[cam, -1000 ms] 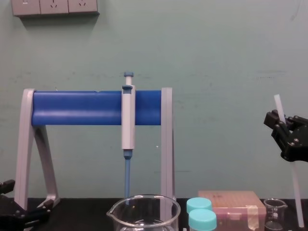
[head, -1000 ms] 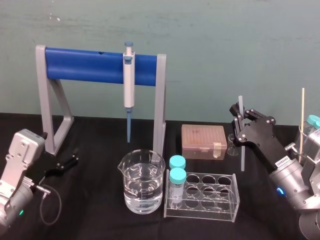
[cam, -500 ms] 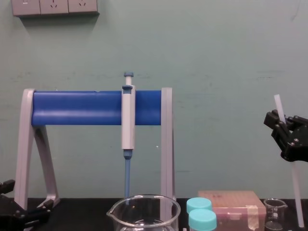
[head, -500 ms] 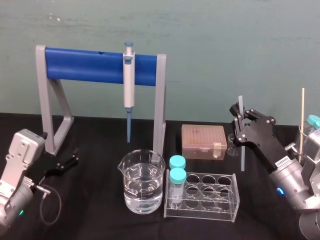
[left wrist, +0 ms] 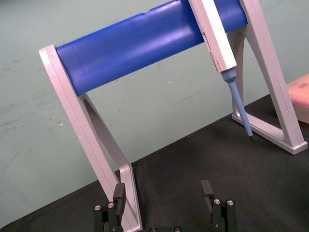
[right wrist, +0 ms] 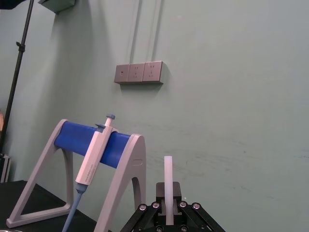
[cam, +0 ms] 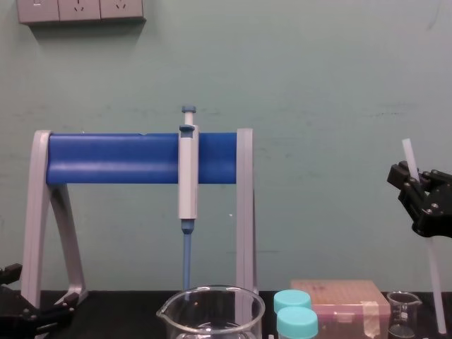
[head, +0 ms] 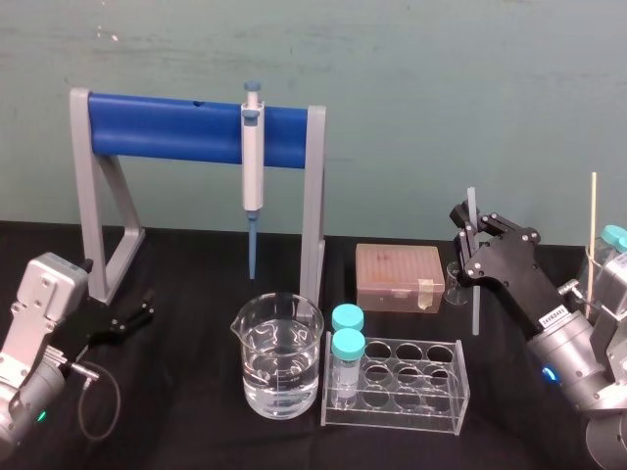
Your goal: Pick up the stirring rod with one hand, then place it down.
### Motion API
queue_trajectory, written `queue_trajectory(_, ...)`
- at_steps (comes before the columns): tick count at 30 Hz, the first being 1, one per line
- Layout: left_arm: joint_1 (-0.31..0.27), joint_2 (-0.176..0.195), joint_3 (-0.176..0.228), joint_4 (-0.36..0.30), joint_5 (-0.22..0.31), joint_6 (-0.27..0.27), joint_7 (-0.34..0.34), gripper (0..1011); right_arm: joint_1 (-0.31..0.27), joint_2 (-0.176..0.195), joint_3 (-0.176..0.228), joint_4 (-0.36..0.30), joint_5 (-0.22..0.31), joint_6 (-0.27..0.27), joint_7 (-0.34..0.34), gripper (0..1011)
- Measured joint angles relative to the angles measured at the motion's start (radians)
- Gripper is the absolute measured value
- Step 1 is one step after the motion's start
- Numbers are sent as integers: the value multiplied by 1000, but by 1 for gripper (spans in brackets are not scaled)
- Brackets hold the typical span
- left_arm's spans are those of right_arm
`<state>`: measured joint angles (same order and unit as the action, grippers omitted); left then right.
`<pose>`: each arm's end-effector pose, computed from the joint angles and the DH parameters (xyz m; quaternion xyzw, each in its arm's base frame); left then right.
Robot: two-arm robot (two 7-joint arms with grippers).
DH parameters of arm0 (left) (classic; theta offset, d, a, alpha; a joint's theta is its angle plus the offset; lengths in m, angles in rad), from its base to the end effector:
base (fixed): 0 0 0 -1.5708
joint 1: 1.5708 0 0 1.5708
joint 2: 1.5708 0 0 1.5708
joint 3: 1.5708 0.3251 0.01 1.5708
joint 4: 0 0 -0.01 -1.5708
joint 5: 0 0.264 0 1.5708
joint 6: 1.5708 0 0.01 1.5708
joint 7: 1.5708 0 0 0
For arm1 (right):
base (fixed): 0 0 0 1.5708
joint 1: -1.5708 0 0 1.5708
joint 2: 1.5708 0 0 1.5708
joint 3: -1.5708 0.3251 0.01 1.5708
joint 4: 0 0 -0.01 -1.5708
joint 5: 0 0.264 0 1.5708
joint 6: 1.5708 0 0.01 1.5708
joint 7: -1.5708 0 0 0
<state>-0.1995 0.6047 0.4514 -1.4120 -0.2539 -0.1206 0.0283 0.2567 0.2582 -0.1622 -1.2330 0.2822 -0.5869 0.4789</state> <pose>0.3214 0.1145 -0.3220 0.1415 -0.1325 0.5799 0.7913 0.3593 -0.0672 -0.3362 0.1253 -0.1995 -0.4769 0.8468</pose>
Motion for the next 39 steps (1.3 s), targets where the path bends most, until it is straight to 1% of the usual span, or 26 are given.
queue_trajectory(15, 0, 0, 0, 0, 0, 0, 0, 1000, 0, 0, 0, 0, 0, 0, 0, 66)
queue_trajectory(20, 0, 0, 0, 0, 0, 0, 0, 1001, 0, 0, 0, -3, 3, 3, 16, 66)
queue_trajectory(31, 0, 0, 0, 0, 0, 0, 0, 1000, -16, 3, -7, -43, 19, 3, 40, 66)
queue_trajectory(39, 0, 0, 0, 0, 0, 0, 0, 1000, -31, 5, -24, -70, 27, 3, 57, 66)
